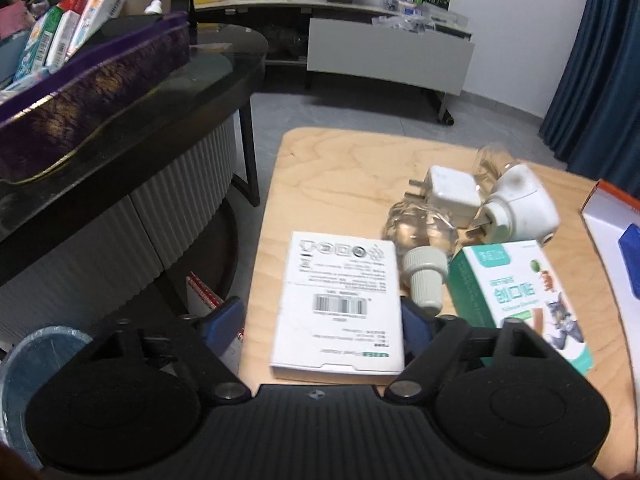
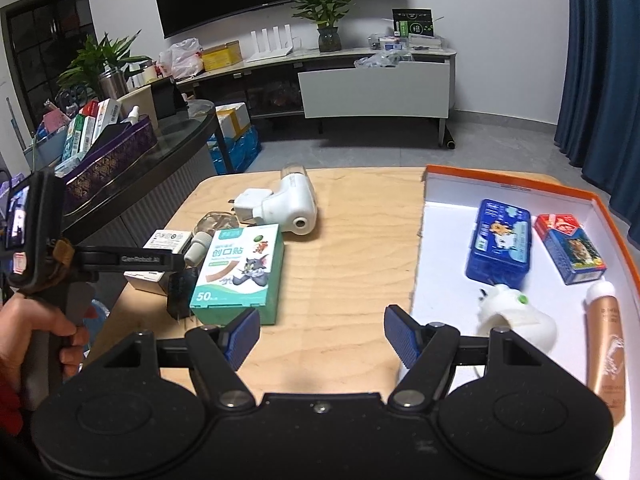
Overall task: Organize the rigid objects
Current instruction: 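Grasp the white barcode box with the left tool while the right tool grasps the Tom and Jerry bandage box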
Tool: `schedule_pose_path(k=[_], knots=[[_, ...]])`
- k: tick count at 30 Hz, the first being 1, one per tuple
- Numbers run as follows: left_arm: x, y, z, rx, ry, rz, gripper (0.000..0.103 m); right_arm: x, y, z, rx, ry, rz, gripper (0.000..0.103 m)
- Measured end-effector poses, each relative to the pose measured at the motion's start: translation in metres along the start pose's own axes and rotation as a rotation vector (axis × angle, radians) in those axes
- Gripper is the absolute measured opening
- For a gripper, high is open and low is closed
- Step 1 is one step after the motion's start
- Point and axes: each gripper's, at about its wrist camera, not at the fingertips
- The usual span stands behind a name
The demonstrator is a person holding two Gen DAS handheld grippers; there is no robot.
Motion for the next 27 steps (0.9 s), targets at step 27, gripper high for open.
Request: schedule_pose_path(k=[27], knots=[[0.007, 0.033, -0.067, 0.149, 0.066, -0.036, 0.060, -0.058, -0.050, 0.078, -0.070, 0.024, -0.034, 0.084]])
Point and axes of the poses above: each gripper's, at about its wrist camera, not at the fingertips, and z roughly the way its jaws point, x to its right, y to its underside, and after that the axes turned 13 degrees about -x, right-handed
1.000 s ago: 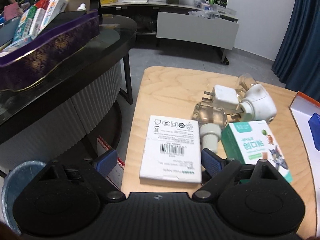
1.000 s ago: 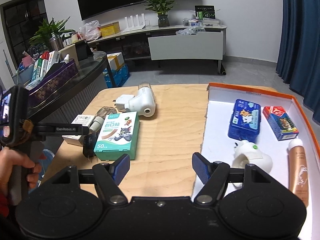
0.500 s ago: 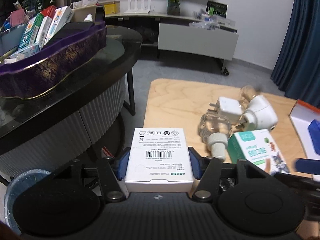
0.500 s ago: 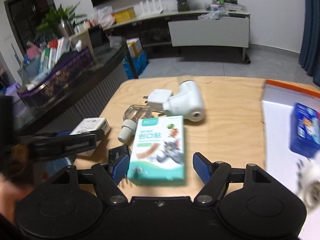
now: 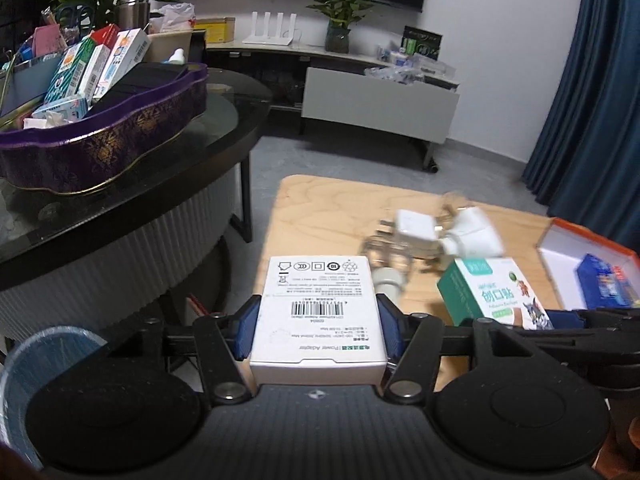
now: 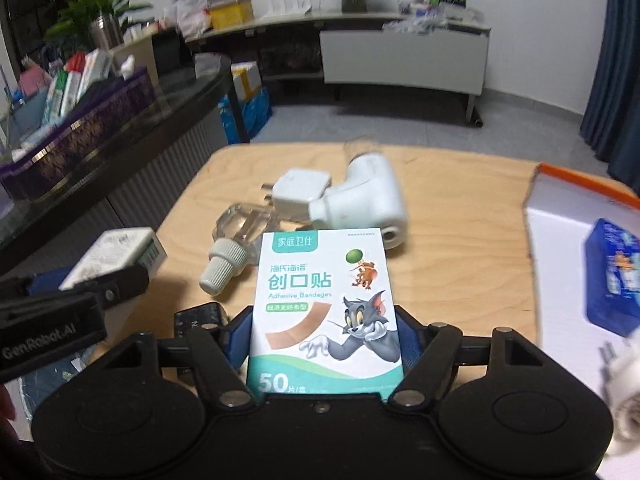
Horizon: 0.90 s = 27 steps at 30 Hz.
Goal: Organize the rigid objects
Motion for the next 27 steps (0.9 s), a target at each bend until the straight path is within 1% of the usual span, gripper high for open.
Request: schedule_pose_path(k=[3, 6, 8, 10, 12, 14, 16, 18, 20, 23, 27], knots=[[0.015, 0.009, -0.014, 0.014, 0.020, 0.010, 0.060, 0.009, 0.012, -0.031, 0.056, 0.012, 0.003, 0.084], [0.032, 0.017, -0.029, 0.024, 0.048, 0.018, 0.060, 0.027, 0.030, -0.064, 0.114, 0.025, 0.021, 0.084], [0.044, 0.024, -0.039, 0.029, 0.089, -0.002, 0.060, 0.042, 0.045, -0.086, 0.149, 0.048, 0.033, 0.084], [0.064, 0.030, -0.049, 0.042, 0.110, 0.030, 0.060, 0.063, 0.062, -0.106, 0.170, 0.057, 0.062, 0.084], [0.088, 0.035, -0.057, 0.055, 0.124, 0.081, 0.060, 0.085, 0.081, -0.123, 0.197, 0.092, 0.083, 0.084], [0.109, 0.038, -0.063, 0.063, 0.164, 0.100, 0.060, 0.110, 0.101, -0.139, 0.222, 0.118, 0.101, 0.084], [0.132, 0.041, -0.067, 0.063, 0.220, 0.104, 0.060, 0.136, 0.118, -0.149, 0.228, 0.150, 0.135, 0.084], [0.160, 0.046, -0.069, 0.079, 0.231, 0.124, 0.060, 0.159, 0.131, -0.157, 0.233, 0.169, 0.170, 0.084], [0.182, 0.053, -0.067, 0.070, 0.259, 0.135, 0.060, 0.177, 0.142, -0.165, 0.245, 0.179, 0.196, 0.084], [0.207, 0.060, -0.063, 0.060, 0.258, 0.152, 0.060, 0.195, 0.155, -0.175, 0.277, 0.205, 0.214, 0.084], [0.223, 0.070, -0.063, 0.057, 0.252, 0.178, 0.060, 0.207, 0.167, -0.180, 0.305, 0.182, 0.249, 0.084]])
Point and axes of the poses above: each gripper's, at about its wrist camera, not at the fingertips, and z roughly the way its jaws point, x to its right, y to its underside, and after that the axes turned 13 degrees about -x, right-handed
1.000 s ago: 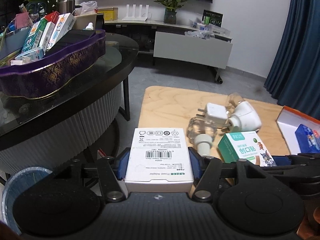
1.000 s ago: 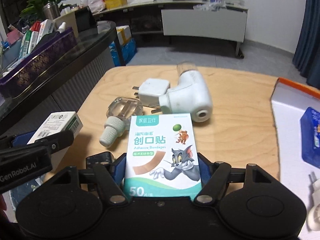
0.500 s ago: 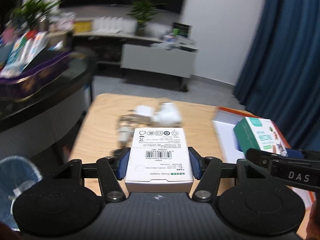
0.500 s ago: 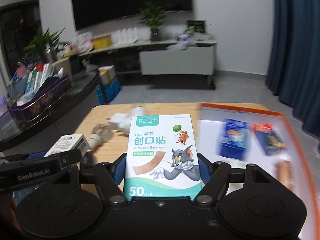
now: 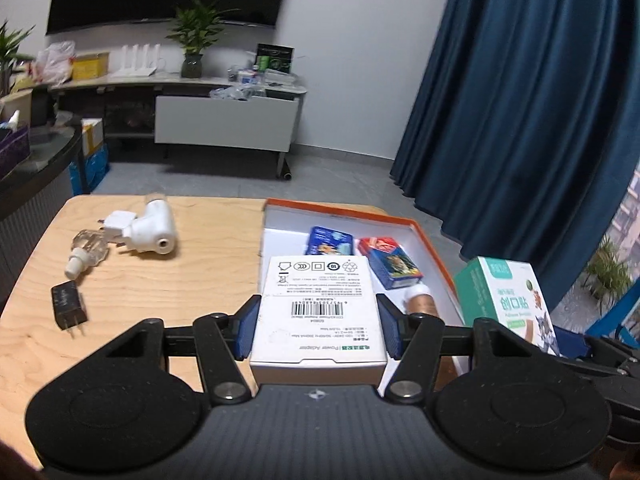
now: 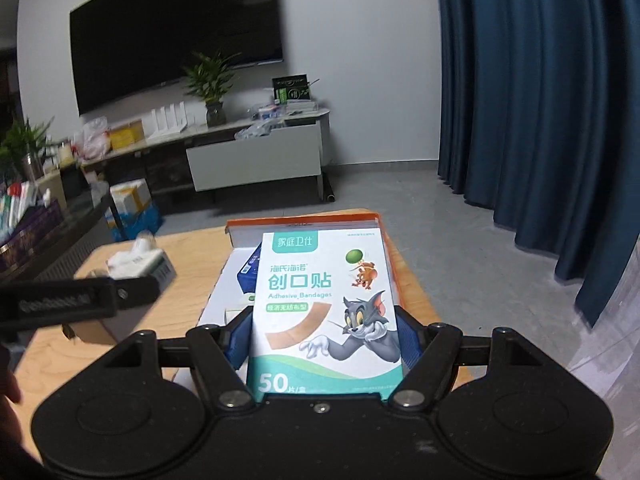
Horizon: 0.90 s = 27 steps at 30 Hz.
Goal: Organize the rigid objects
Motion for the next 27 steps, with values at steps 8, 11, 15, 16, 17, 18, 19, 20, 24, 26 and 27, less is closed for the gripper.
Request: schedule_pose_path(k=[8, 11, 15, 16, 17, 18, 19, 20, 24, 26, 27], knots=[[0.008, 0.010, 0.000, -0.027, -0.038, 0.029, 0.060, 0.007, 0.007, -0.006, 0.013, -0.021, 0.026, 0.084], [0.012, 0.013, -0.001, -0.029, -0.061, 0.040, 0.060, 0.007, 0.008, -0.009, 0.016, -0.022, 0.024, 0.084], [0.016, 0.015, -0.003, -0.033, -0.067, 0.047, 0.060, 0.011, 0.008, -0.013, 0.018, -0.023, 0.034, 0.084], [0.017, 0.016, -0.004, -0.034, -0.064, 0.049, 0.060, 0.012, 0.009, -0.014, 0.017, -0.022, 0.036, 0.084], [0.018, 0.016, -0.005, -0.032, -0.059, 0.050, 0.060, 0.012, 0.010, -0.015, 0.016, -0.022, 0.034, 0.084], [0.020, 0.017, -0.007, -0.027, -0.057, 0.051, 0.060, 0.012, 0.010, -0.016, 0.018, -0.021, 0.032, 0.084], [0.022, 0.018, -0.008, -0.022, -0.057, 0.055, 0.060, 0.011, 0.010, -0.017, 0.020, -0.021, 0.030, 0.084], [0.022, 0.019, -0.010, -0.016, -0.059, 0.054, 0.060, 0.011, 0.011, -0.018, 0.023, -0.021, 0.030, 0.084], [0.025, 0.020, -0.015, 0.001, -0.047, 0.052, 0.060, 0.013, 0.011, -0.019, 0.031, -0.018, 0.035, 0.084], [0.025, 0.020, -0.016, 0.008, -0.047, 0.055, 0.060, 0.013, 0.012, -0.021, 0.036, -0.016, 0.035, 0.084], [0.025, 0.020, -0.016, 0.008, -0.046, 0.055, 0.060, 0.013, 0.013, -0.022, 0.039, -0.014, 0.034, 0.084]])
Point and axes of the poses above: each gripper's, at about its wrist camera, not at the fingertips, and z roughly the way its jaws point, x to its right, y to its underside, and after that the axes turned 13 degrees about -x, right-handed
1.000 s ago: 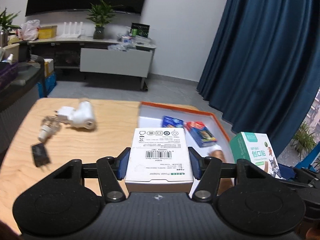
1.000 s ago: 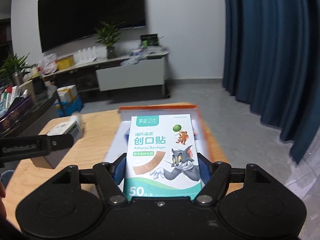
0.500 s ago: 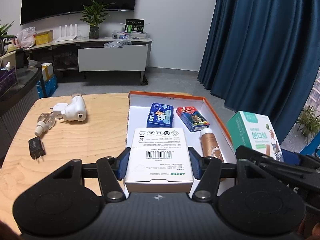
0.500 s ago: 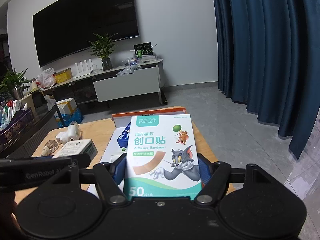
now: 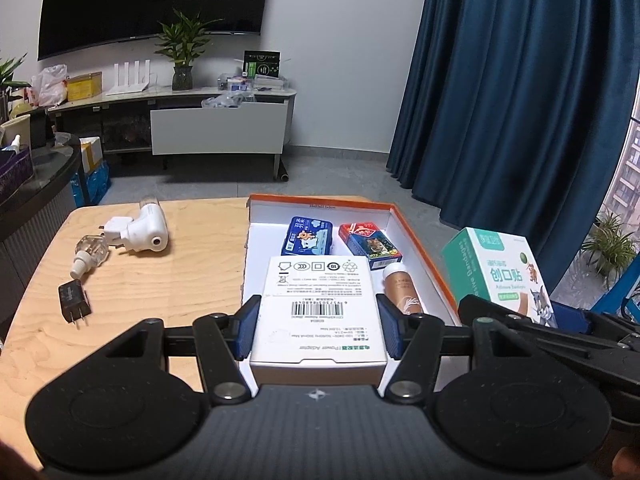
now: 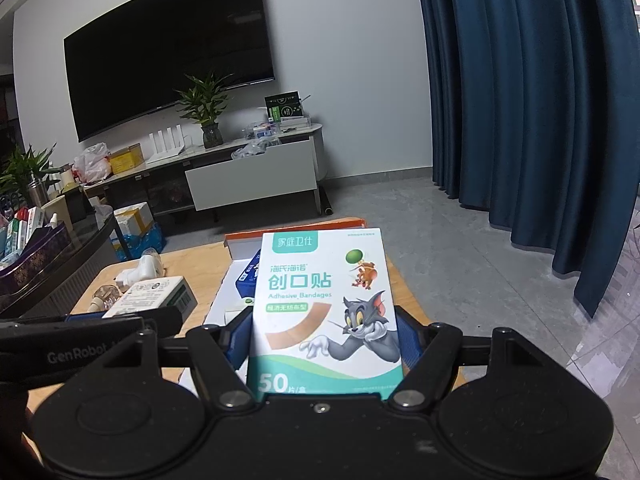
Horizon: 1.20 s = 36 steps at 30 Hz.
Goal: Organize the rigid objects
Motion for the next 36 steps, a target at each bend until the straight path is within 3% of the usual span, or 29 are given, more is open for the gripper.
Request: schedule_pose_path(k=[36], knots=[[-0.0021, 0.0038, -0.0032, 0.014, 0.001, 0.002, 0.060, 0.0001, 0.0049, 0.0016, 0.005, 0.010, 0.006, 0.084]])
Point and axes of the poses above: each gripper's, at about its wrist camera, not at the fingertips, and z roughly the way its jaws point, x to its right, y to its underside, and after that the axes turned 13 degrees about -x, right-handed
